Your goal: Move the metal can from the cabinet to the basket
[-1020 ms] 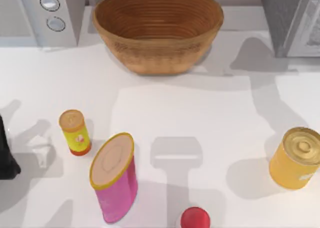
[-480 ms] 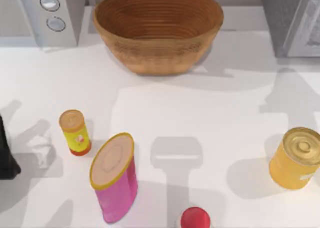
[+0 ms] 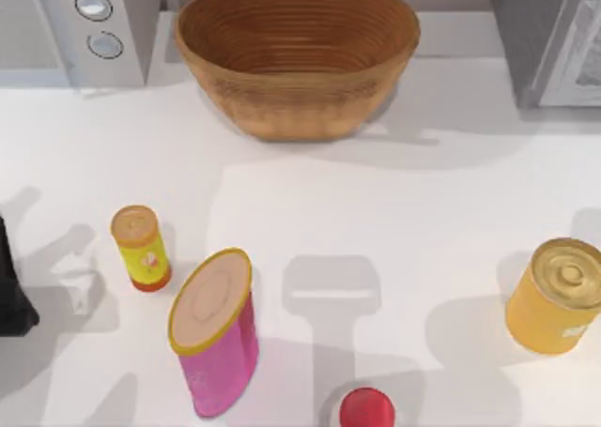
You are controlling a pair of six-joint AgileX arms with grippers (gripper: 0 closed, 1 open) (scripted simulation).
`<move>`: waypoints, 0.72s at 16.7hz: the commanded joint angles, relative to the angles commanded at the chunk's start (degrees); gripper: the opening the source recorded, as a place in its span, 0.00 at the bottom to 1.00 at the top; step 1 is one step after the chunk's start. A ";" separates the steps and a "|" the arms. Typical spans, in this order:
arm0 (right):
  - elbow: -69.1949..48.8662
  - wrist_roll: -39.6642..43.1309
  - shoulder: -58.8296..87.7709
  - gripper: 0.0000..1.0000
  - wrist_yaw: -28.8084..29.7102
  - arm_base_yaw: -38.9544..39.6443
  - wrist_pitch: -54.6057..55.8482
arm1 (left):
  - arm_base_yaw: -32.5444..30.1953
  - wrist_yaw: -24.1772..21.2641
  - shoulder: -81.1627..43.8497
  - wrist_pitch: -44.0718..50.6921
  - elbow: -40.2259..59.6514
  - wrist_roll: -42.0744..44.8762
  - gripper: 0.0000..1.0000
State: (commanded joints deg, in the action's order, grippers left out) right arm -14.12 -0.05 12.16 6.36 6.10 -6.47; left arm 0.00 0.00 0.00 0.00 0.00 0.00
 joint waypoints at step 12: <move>14.47 -0.05 -11.74 0.00 -6.29 -5.93 6.32 | 0.00 0.00 0.00 0.00 0.00 0.00 1.00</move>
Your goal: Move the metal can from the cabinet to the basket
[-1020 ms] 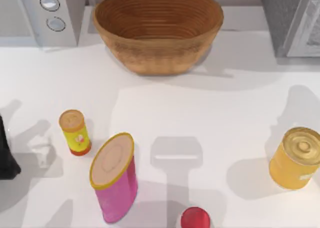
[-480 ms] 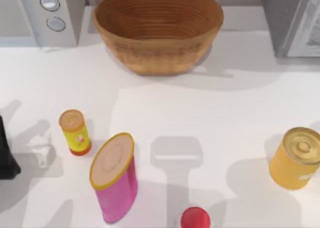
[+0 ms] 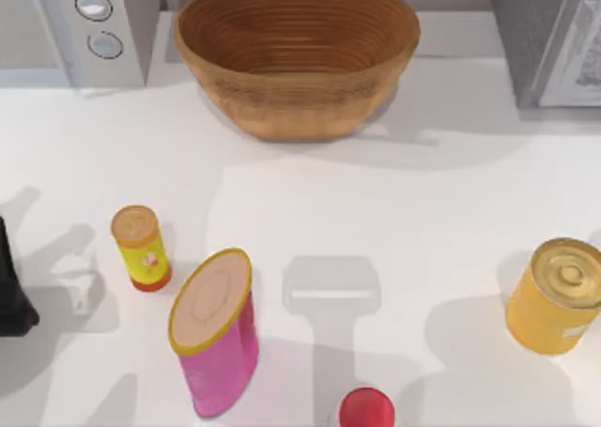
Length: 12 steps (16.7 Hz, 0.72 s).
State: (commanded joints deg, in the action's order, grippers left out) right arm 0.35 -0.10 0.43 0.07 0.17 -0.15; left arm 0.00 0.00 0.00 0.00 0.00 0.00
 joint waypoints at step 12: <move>-36.48 -0.47 44.41 0.00 15.95 15.80 11.84 | 0.00 0.00 0.00 0.00 0.00 0.00 1.00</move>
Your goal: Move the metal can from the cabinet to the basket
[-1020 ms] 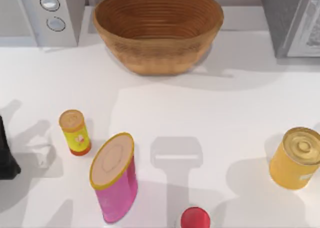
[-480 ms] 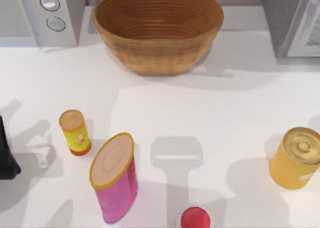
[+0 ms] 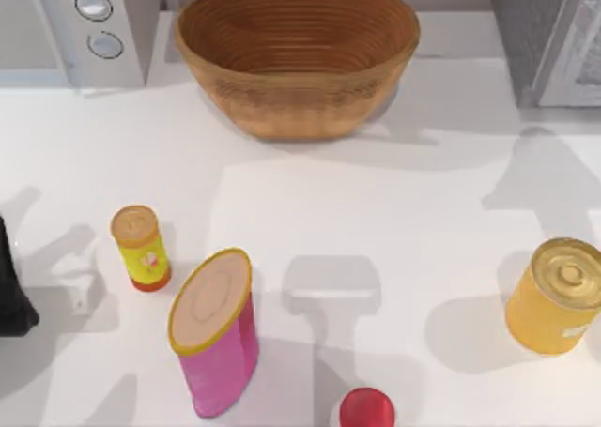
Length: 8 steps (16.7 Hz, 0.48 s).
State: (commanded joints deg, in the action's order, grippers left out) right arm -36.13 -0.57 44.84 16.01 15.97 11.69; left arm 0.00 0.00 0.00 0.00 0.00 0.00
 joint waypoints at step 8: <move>-37.19 -0.23 51.20 0.00 16.43 15.74 11.13 | 0.00 0.00 0.00 0.00 0.00 0.00 1.00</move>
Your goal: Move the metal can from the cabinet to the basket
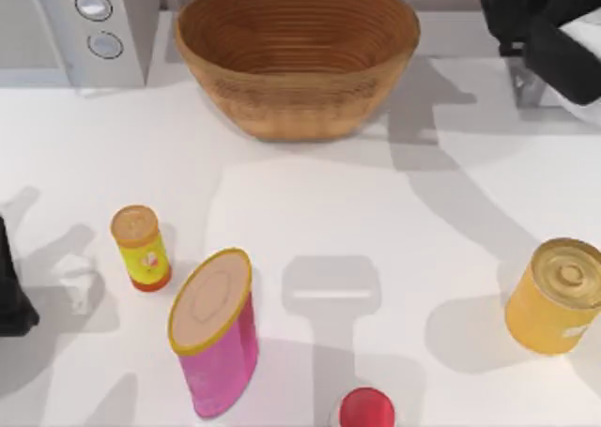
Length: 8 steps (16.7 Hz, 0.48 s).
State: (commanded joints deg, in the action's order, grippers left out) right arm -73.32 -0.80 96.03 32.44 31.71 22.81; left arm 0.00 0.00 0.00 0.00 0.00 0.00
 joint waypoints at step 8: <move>-22.33 -0.25 30.24 0.00 9.93 9.35 6.96 | 0.00 0.00 0.00 0.00 0.00 0.00 1.00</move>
State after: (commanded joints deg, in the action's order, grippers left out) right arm -95.65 -1.06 126.27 42.37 41.06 29.78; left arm 0.00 0.00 0.00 0.00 0.00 0.00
